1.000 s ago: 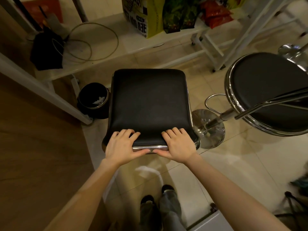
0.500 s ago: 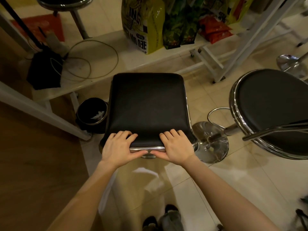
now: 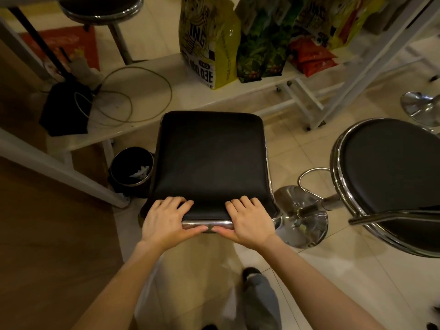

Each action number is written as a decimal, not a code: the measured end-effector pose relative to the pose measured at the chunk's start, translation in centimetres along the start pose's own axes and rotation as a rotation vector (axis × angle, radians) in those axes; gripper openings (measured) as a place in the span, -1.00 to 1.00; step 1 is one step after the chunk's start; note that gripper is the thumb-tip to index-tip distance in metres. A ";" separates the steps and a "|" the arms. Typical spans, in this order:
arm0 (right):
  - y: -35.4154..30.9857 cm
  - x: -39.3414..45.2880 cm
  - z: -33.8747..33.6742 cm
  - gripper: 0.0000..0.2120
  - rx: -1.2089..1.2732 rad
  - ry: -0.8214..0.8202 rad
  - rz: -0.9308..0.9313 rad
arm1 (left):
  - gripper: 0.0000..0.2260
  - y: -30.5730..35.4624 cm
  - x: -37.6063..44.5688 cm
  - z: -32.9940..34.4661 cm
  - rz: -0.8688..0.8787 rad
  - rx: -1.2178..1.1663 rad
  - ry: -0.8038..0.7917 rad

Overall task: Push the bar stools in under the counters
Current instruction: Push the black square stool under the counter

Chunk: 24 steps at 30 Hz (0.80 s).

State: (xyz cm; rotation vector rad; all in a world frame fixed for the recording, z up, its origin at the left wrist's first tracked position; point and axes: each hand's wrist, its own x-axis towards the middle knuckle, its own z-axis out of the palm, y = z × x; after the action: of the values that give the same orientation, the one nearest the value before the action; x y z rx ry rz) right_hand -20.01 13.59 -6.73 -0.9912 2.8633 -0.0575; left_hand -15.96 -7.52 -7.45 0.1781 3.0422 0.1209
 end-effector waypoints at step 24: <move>12.0 2.4 -2.0 -0.22 -0.069 -0.185 -0.376 | -0.36 10.9 2.7 0.5 -0.320 -0.001 0.063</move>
State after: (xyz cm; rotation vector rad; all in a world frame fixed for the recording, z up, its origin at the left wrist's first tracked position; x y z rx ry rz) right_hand -29.44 21.55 -5.83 -1.4535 2.4949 0.0978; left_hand -17.35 3.61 -7.26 -0.3184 3.0826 0.1051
